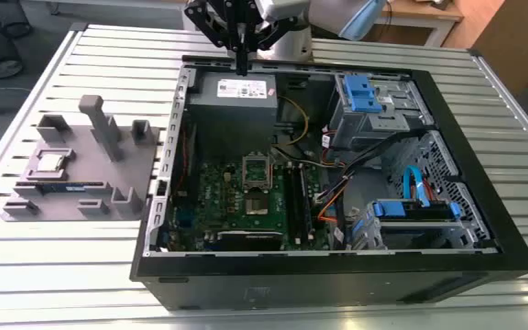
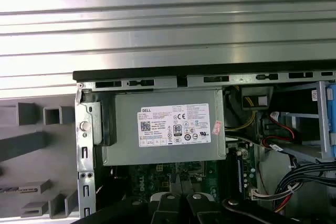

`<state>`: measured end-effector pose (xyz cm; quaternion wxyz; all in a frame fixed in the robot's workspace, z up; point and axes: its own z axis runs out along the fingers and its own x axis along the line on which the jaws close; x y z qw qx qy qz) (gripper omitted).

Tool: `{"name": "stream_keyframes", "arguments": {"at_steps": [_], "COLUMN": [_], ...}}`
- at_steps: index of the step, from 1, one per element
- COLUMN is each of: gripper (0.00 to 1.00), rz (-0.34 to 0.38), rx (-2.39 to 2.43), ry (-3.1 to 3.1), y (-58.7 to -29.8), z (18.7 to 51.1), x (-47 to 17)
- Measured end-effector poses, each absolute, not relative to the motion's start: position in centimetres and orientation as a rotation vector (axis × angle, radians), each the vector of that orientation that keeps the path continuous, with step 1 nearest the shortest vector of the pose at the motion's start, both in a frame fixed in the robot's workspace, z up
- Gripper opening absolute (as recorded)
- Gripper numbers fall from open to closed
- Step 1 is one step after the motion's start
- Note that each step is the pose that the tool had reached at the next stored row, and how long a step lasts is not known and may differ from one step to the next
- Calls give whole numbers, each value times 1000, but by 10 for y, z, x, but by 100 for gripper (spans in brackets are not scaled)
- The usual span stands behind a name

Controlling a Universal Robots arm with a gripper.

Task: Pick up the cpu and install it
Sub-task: 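Reach for the cpu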

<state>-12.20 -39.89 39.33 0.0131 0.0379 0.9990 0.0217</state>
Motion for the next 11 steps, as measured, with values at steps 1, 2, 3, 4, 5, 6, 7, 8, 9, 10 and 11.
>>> {"name": "stream_keyframes", "arguments": {"at_steps": [1, 2, 3, 4, 5, 6, 7, 8, 9, 10, 11], "gripper": [11, 11, 11, 11, 11, 11, 11, 11, 11, 11, 11], "rz": [68, 68, 68, 68, 68, 68, 68, 68, 68, 68, 68], "rx": [118, 118, 118, 118, 118, 118, 118, 118, 118, 118, 118], "ry": [3113, 3113, 3113, 3112, 3112, 3113, 3113, 3112, 3112, 3112, 3112], "y": [-399, -399, -399, -399, -399, -399, -399, -399, -399, -399, -399], "z": [393, 393, 393, 393, 393, 393, 393, 393, 393, 393, 393], "x": [-122, -122, -122, -122, -122, -122, -123, -123, -123, -124, -125]}}
